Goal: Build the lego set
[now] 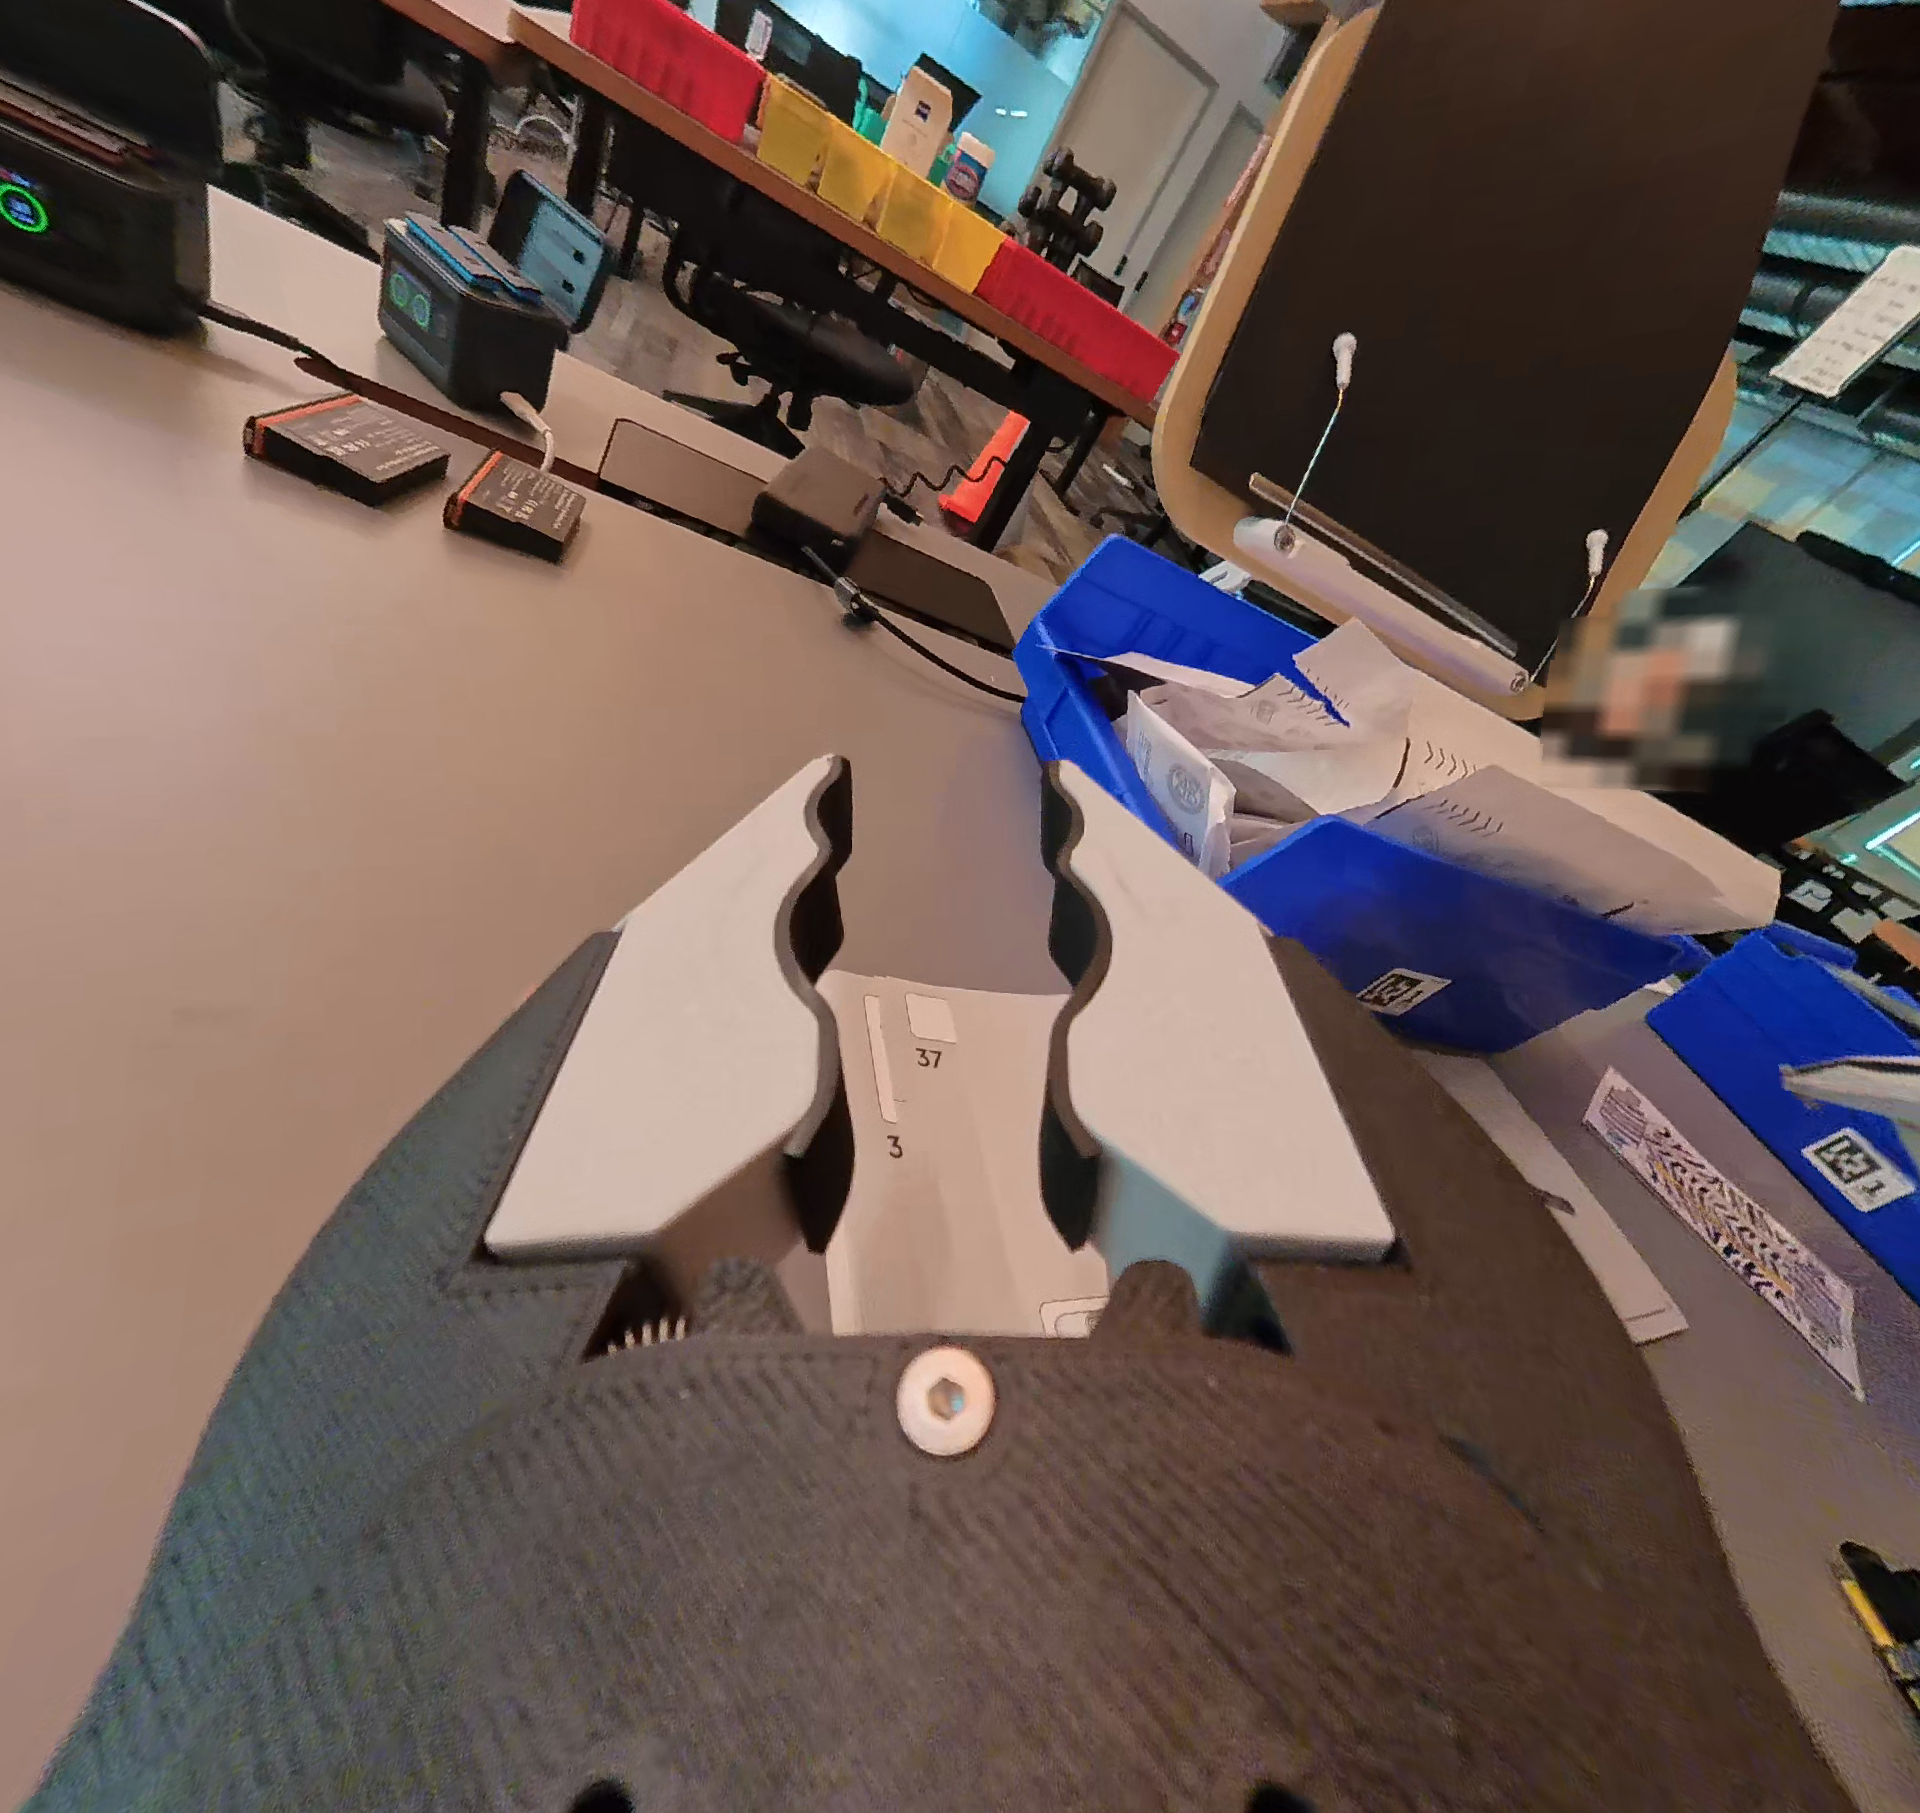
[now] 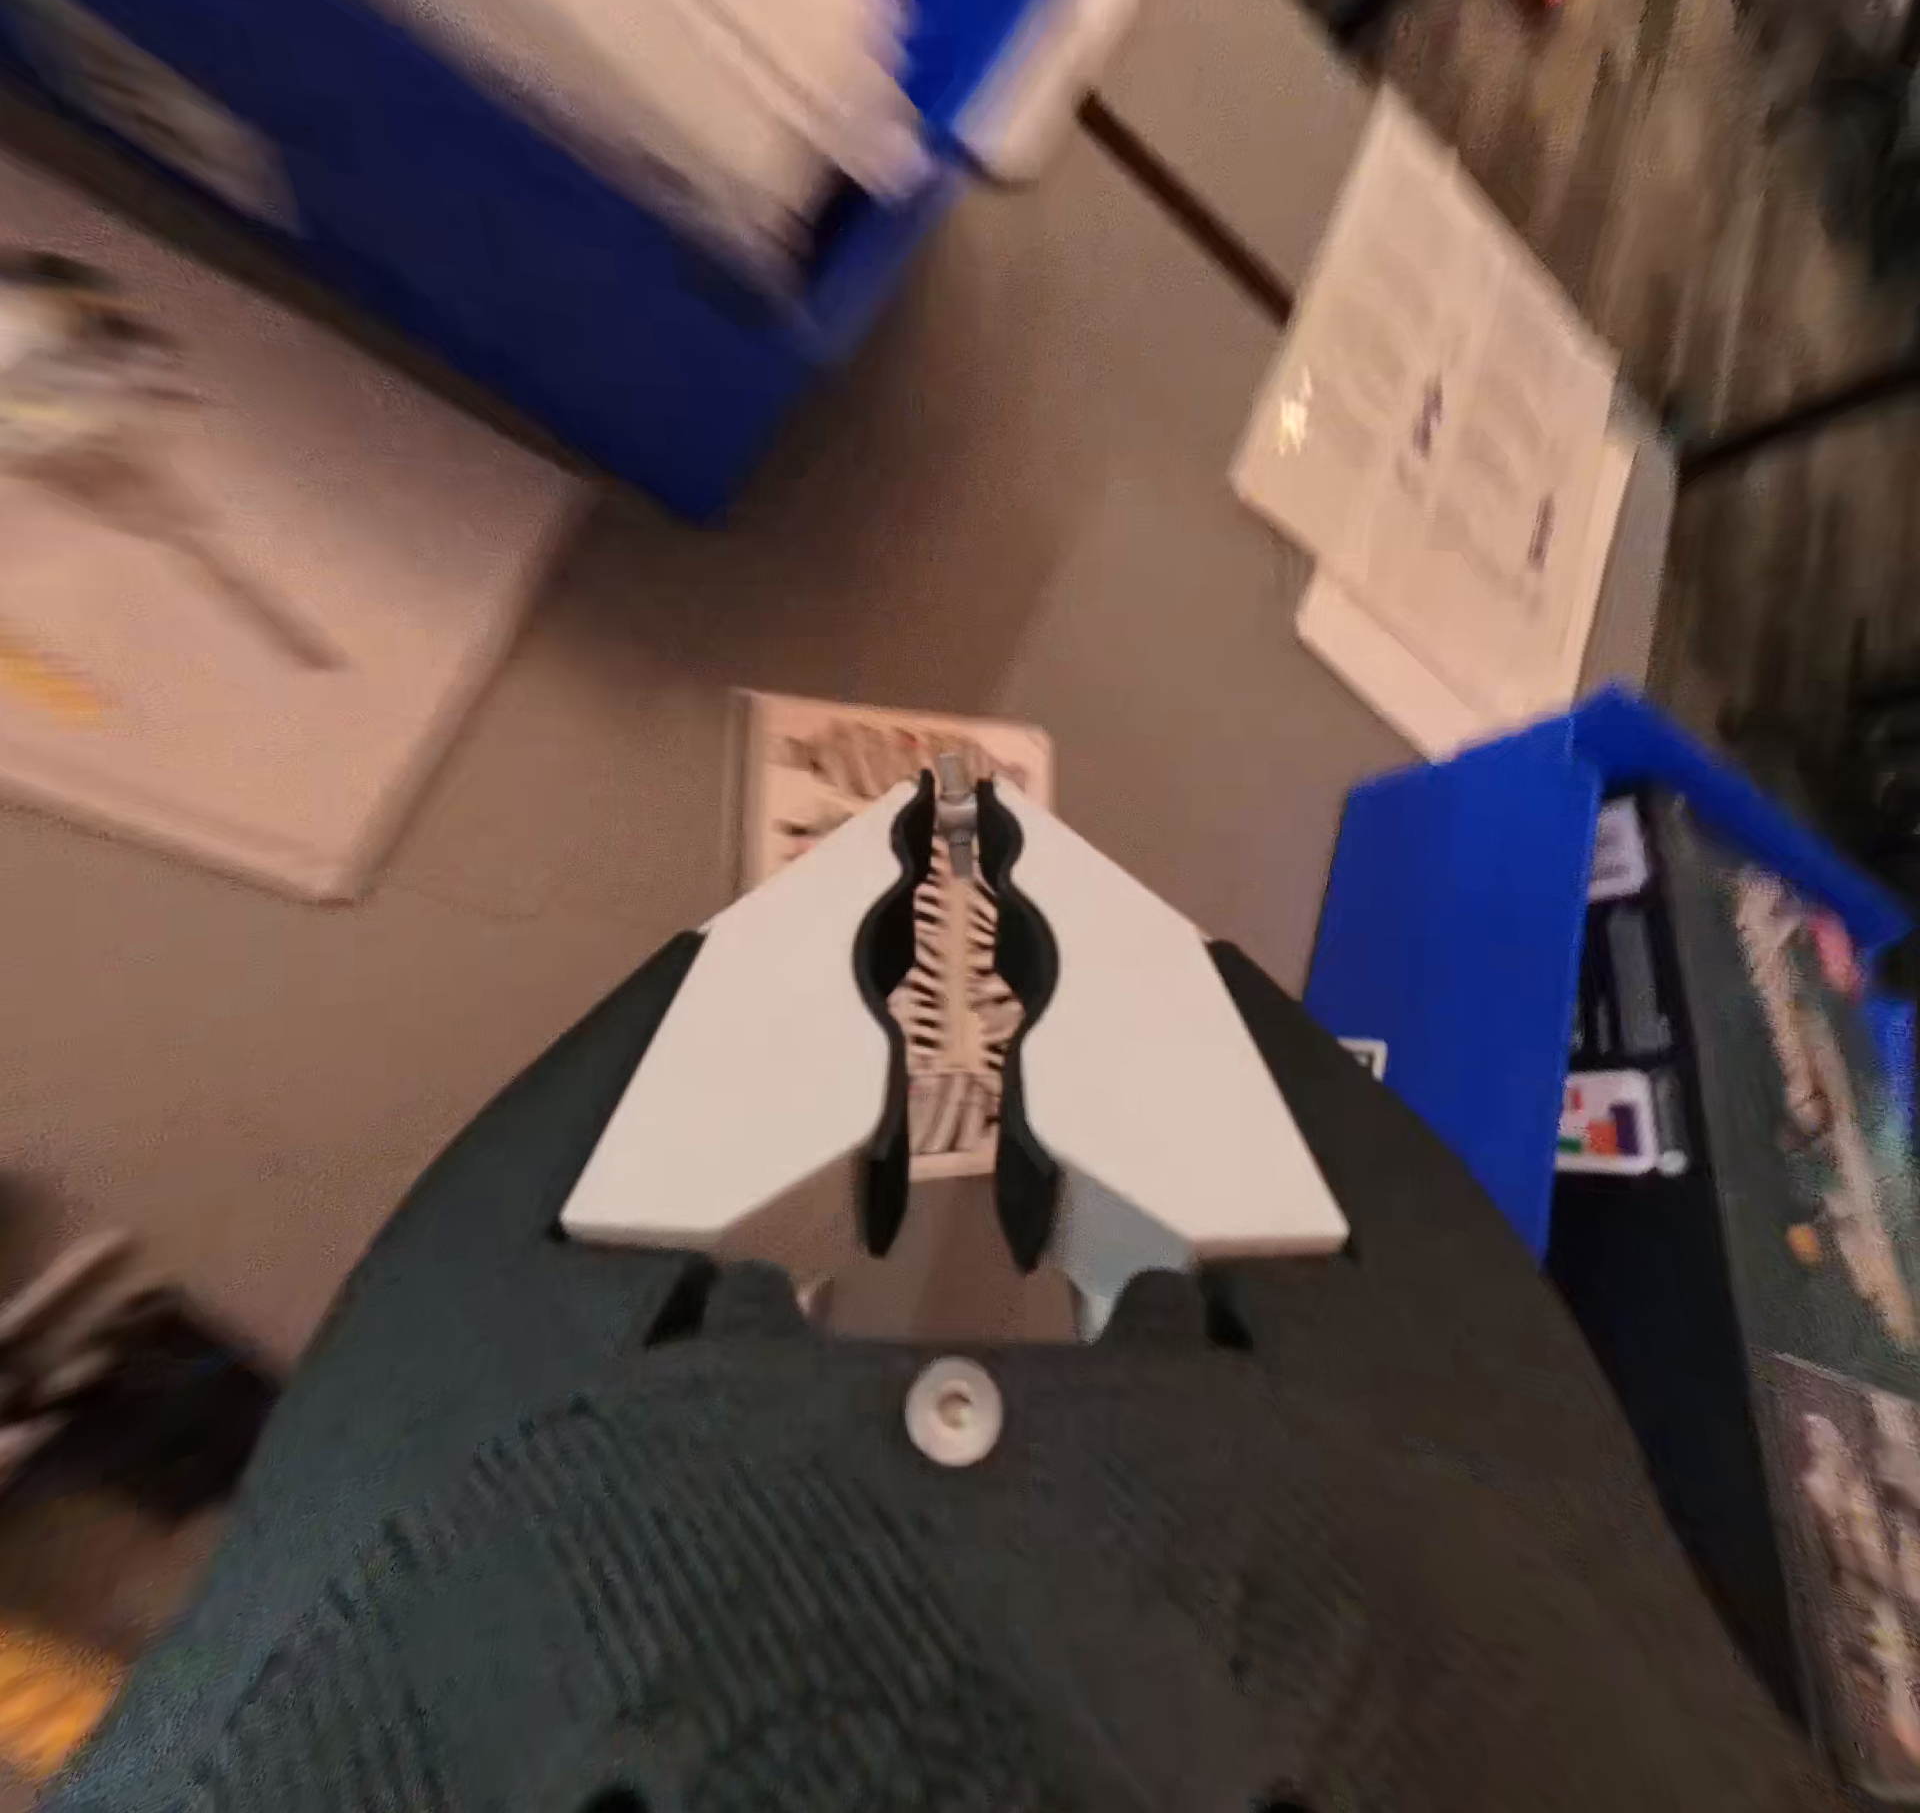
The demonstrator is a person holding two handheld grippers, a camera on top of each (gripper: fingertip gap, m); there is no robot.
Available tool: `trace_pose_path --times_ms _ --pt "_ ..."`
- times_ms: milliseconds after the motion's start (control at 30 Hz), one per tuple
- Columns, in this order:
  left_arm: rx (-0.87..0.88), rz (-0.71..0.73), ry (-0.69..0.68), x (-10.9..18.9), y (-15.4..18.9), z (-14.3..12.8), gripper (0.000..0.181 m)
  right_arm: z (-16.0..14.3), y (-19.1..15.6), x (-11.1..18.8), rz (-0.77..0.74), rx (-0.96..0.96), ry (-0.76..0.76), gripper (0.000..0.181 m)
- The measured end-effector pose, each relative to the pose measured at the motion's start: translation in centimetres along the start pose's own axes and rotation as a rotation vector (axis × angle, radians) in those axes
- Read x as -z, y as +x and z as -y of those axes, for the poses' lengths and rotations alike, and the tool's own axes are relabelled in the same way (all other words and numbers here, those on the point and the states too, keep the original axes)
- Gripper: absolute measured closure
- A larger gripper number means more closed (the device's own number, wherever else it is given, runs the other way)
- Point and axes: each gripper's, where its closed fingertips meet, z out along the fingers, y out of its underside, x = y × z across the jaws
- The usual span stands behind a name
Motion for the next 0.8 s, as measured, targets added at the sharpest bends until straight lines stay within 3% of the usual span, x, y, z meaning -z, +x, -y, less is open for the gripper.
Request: trace_pose_path --times_ms 33,167,333,567,800 --pt "-0.015 0.006 -0.004 0.0 0.0 -0.1 0.145 -1.8 2.2 -2.0 0.014 -0.078 -0.048 0.175" --pt "-0.052 0.042 -0.011 0.2 -0.5 -0.3 0.145 -4.3 5.7 -7.3 0.157 -0.411 -0.047 0.175" --pt "-0.028 0.032 -0.028 -0.1 -0.6 -0.9 0.145 -6.6 7.5 -10.2 0.058 -0.379 -0.180 0.175" --pt "-0.052 0.035 -0.053 -0.4 -0.4 -1.5 0.145 -7.4 7.2 -11.3 0.068 -0.435 -0.223 0.175" --pt "-0.039 0.036 -0.057 -0.4 -0.4 -1.6 0.145 -6.9 7.4 -10.8 0.059 -0.406 -0.202 0.163"
